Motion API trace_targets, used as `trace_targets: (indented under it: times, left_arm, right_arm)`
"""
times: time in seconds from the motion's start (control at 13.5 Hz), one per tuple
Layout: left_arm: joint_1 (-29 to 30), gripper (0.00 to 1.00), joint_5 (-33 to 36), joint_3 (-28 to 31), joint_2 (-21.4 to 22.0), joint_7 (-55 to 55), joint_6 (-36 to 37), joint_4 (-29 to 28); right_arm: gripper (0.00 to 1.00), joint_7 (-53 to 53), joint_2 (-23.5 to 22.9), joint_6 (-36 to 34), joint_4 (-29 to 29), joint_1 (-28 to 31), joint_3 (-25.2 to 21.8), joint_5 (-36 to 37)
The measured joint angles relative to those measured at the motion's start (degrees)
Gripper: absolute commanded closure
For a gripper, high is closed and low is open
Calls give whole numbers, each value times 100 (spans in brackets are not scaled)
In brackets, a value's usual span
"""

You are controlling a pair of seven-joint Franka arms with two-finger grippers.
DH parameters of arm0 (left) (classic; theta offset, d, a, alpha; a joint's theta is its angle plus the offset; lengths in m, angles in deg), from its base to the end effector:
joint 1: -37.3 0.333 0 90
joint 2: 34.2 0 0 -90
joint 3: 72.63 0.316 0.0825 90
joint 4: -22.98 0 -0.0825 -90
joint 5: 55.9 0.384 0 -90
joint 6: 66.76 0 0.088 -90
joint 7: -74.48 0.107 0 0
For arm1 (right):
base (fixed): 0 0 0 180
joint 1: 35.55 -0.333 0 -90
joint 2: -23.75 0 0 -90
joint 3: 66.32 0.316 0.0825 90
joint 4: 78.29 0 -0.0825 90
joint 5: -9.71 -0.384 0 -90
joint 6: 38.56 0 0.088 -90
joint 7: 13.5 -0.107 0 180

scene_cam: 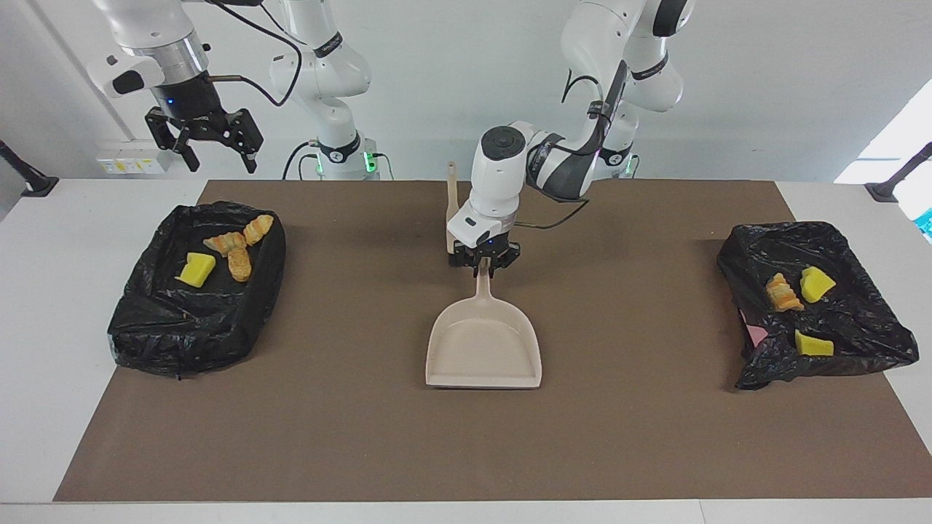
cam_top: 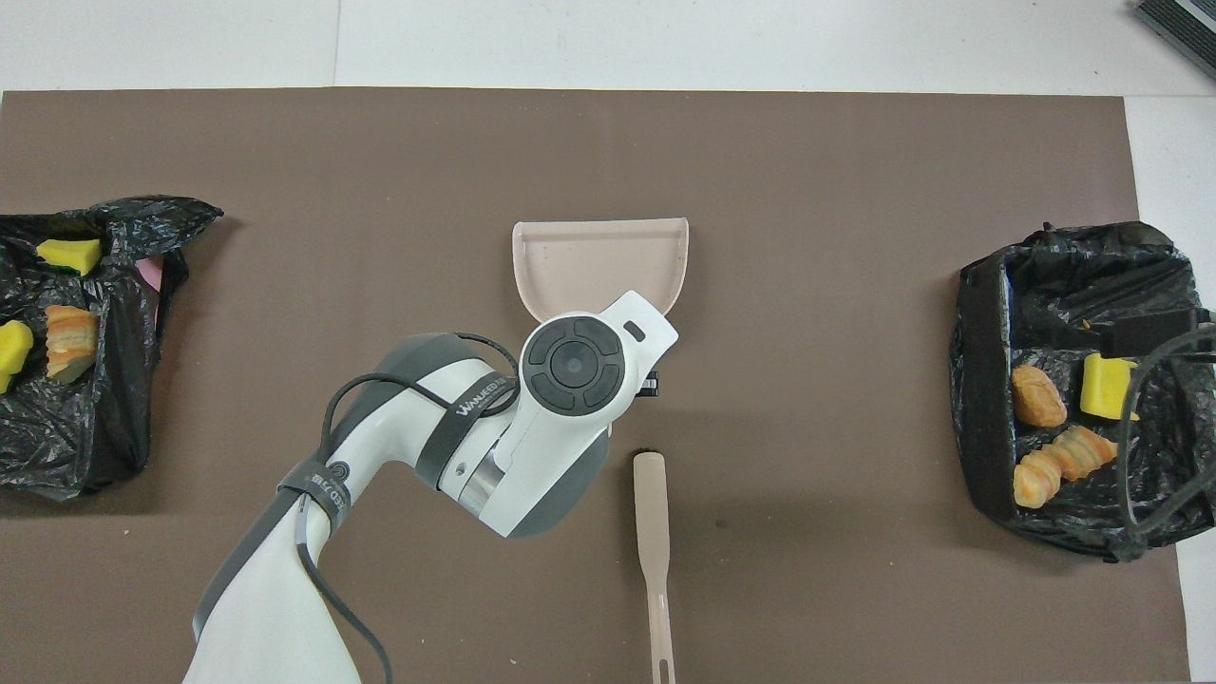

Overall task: Sweep and dump trash in bin
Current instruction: 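Lower the dustpan onto the table and open the left gripper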

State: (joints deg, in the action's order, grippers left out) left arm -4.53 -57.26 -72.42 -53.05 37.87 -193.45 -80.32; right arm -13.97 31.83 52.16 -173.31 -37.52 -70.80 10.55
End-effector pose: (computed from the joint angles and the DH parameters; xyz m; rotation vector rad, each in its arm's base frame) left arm 0.4818 -0.4294 0.3712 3.0742 -0.1142 0.0767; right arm 0.5106 -0.0271 0.6591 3.1340 -0.0813 0.1027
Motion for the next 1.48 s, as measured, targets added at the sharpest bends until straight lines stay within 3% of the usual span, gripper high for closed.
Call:
trace_targets:
  times: [0.52,0.96,1.48]
  left_arm:
    - [236,0,1,191,107,20,174,43]
    - [1028,0,2,225,516,789,936,457]
    - [2281,0,-54,243,854,2553,2338,1136]
  right_arm:
    - [0,0,0,0,0,0,0,0]
    - [0,0,0,0,0,0,0,0]
    - [0,0,0,0,0,0,0,0]
